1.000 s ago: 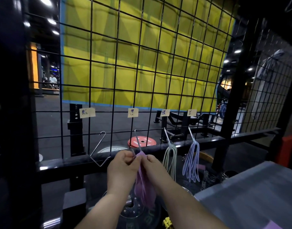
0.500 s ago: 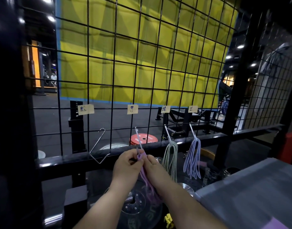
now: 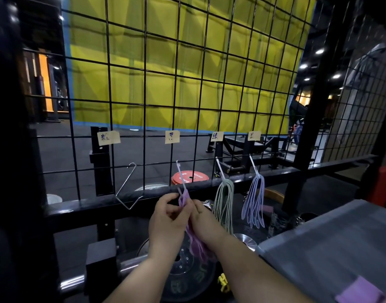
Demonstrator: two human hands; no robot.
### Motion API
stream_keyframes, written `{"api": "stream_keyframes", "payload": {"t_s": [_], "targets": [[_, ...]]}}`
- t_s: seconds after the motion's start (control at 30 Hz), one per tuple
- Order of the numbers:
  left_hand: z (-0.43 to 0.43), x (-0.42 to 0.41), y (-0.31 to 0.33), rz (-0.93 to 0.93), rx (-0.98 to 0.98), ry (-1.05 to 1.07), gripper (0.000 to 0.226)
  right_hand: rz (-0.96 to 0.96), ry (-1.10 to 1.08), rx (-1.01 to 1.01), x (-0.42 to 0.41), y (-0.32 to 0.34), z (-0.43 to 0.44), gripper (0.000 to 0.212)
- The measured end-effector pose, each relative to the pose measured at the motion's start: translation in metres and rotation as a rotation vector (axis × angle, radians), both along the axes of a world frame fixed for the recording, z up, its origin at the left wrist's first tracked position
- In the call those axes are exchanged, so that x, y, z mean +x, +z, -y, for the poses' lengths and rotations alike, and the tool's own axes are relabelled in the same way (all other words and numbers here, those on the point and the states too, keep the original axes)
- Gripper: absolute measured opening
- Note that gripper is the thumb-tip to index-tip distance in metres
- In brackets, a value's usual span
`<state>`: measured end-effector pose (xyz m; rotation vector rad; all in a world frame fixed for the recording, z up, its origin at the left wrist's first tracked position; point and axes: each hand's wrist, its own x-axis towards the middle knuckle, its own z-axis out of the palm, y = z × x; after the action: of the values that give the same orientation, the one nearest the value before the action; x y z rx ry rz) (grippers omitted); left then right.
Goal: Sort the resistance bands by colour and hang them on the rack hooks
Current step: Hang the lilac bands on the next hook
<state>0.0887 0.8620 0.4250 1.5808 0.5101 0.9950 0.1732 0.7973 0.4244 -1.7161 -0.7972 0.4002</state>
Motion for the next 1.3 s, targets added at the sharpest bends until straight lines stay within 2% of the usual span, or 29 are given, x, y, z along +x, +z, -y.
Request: {"api": "stream_keyframes", "payload": {"t_s": [0.07,0.17,0.37,0.57,0.7,0.97,1.13,1.3], "targets": [[0.0,0.001,-0.005,-0.148,0.103,0.04,0.021,0.067,0.013,-0.102,-0.003,0.001,0.01,0.038],[-0.001,0.006,-0.022,-0.3,0.196,-0.057,0.027,0.118,0.012,-0.192,-0.001,-0.011,0.024,0.041],[0.004,0.005,-0.046,-0.445,0.267,-0.08,0.036,0.013,0.0,-0.173,0.002,-0.038,0.037,0.037],[0.016,0.0,-0.058,-0.44,0.369,-0.093,0.037,-0.149,-0.049,-0.059,-0.002,-0.061,0.045,0.033],[0.016,0.003,-0.074,-0.499,0.42,-0.069,0.041,-0.183,-0.045,-0.042,-0.004,-0.074,0.044,0.031],[0.025,0.002,-0.077,-0.509,0.4,-0.059,0.036,-0.008,-0.069,-0.067,-0.002,-0.086,0.041,0.029],[0.025,0.001,-0.083,-0.568,0.403,-0.063,0.044,0.086,-0.081,-0.11,-0.002,-0.089,0.043,0.028],[0.025,0.0,-0.089,-0.588,0.387,-0.055,0.048,0.08,-0.058,-0.123,-0.004,-0.087,0.046,0.029]]}}
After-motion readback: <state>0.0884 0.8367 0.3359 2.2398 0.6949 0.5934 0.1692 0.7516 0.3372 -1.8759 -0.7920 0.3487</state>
